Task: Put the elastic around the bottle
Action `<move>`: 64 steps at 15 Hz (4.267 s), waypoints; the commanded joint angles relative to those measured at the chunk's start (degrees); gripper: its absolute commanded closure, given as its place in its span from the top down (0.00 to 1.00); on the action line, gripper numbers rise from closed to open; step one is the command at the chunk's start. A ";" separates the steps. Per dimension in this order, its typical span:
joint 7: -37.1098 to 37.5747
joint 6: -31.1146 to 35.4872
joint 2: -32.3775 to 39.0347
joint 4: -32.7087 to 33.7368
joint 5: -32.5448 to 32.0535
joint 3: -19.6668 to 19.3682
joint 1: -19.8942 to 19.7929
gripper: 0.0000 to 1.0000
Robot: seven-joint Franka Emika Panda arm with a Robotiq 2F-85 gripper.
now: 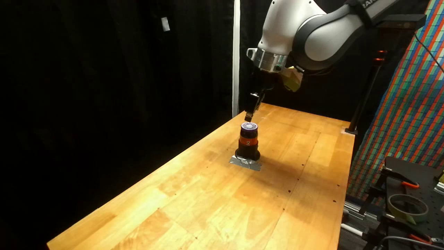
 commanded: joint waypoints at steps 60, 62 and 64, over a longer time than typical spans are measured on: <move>-20.08 16.83 -5.76 -23.37 15.15 -3.73 -5.86 0.00; -21.62 23.21 -5.68 -25.96 16.34 -2.62 -6.09 0.00; -23.18 29.65 -5.10 -27.97 18.11 -0.37 -7.10 0.02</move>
